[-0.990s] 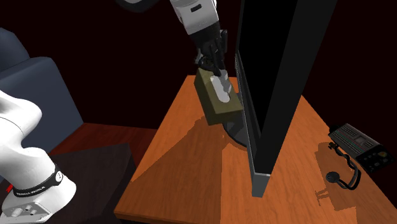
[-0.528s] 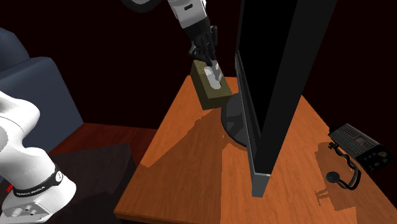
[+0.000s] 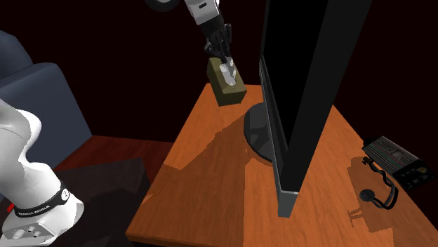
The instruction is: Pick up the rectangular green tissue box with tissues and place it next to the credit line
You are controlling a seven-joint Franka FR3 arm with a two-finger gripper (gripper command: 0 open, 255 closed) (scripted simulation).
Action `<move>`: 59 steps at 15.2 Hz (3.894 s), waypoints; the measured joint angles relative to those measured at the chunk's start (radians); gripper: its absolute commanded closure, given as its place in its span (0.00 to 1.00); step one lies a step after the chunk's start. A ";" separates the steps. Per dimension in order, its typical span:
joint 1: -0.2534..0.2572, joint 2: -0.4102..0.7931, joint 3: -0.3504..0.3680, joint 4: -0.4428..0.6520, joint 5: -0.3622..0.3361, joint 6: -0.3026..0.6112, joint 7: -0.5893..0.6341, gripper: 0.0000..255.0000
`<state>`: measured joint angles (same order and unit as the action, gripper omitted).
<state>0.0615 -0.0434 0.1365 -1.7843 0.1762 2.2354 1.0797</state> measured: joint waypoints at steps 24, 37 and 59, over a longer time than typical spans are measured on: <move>0.312 0.426 0.141 0.494 -0.381 -0.068 0.552 1.00; 0.299 0.415 0.133 0.301 -0.394 0.113 0.576 1.00; 0.315 0.487 0.099 0.127 -0.460 0.371 0.642 1.00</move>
<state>0.3766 0.4431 0.2357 -1.6578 -0.2837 2.6068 1.7217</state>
